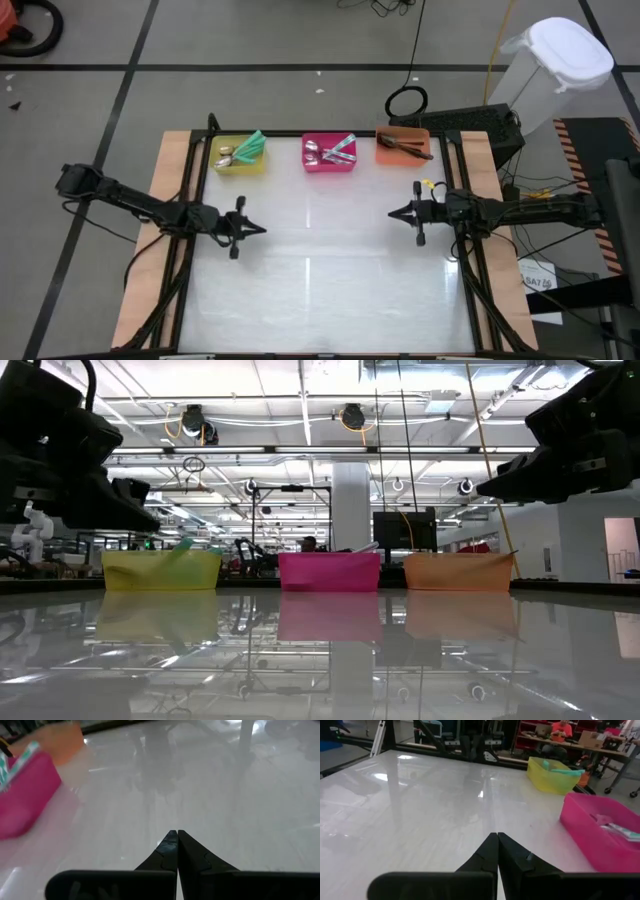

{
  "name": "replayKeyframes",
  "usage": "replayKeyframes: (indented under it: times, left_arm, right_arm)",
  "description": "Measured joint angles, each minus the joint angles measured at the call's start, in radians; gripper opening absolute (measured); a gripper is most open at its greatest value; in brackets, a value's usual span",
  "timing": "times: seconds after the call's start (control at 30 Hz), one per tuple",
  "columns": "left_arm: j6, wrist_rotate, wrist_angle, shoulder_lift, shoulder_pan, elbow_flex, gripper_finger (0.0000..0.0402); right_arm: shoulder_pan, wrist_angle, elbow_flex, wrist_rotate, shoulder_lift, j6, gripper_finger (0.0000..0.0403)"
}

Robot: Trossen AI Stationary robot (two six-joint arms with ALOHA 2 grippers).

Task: Sort silverware by color (type)
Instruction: Return to Home Position

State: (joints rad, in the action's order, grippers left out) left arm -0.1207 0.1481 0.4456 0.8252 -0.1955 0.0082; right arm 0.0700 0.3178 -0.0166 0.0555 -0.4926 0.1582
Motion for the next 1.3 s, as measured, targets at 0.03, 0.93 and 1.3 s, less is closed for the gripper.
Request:
replayKeyframes:
  times: [0.03,0.93,1.3]
  left_arm:
    - [-0.002,0.000,-0.001,-0.014,0.000,0.000,0.0000]
    - [-0.026,-0.084,-0.428,-0.584,0.181,0.002,0.0000]
    - [-0.008,-0.170,-0.439,-0.587,0.325,0.002,0.0000]
  right_arm:
    - [0.000,-0.008,0.000,0.000,0.002,-0.004,0.0000]
    - [0.000,-0.291,0.000,-0.028,0.377,-0.090,0.0000]
    - [-0.001,-0.287,0.000,0.049,0.419,-0.066,0.0000]
